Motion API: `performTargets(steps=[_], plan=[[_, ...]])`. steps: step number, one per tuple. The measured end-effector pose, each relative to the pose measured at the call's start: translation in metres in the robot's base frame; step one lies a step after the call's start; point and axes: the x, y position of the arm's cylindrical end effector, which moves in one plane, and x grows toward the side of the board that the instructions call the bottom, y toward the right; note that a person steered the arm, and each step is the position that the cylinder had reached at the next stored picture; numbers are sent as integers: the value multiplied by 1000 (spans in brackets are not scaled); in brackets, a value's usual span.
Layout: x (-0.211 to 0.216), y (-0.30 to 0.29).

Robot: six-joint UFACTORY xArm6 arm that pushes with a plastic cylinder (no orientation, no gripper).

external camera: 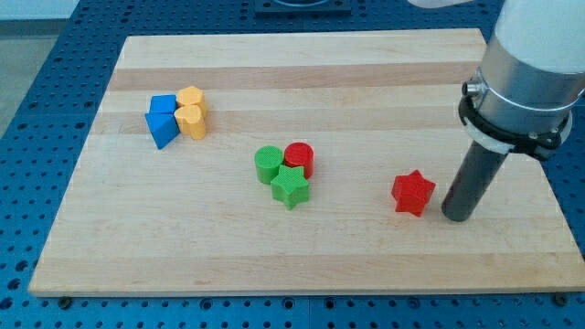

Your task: Push red blocks into green blocks

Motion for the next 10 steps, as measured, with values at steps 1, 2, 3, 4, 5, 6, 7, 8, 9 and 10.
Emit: performTargets(steps=[1, 2, 3, 4, 5, 6, 7, 8, 9, 10], plan=[[-1, 3], [-2, -23], [-2, -39], [-2, -57], [-4, -107], [-1, -117], [-1, -49], [-3, 9], [-31, 15], [-38, -21]])
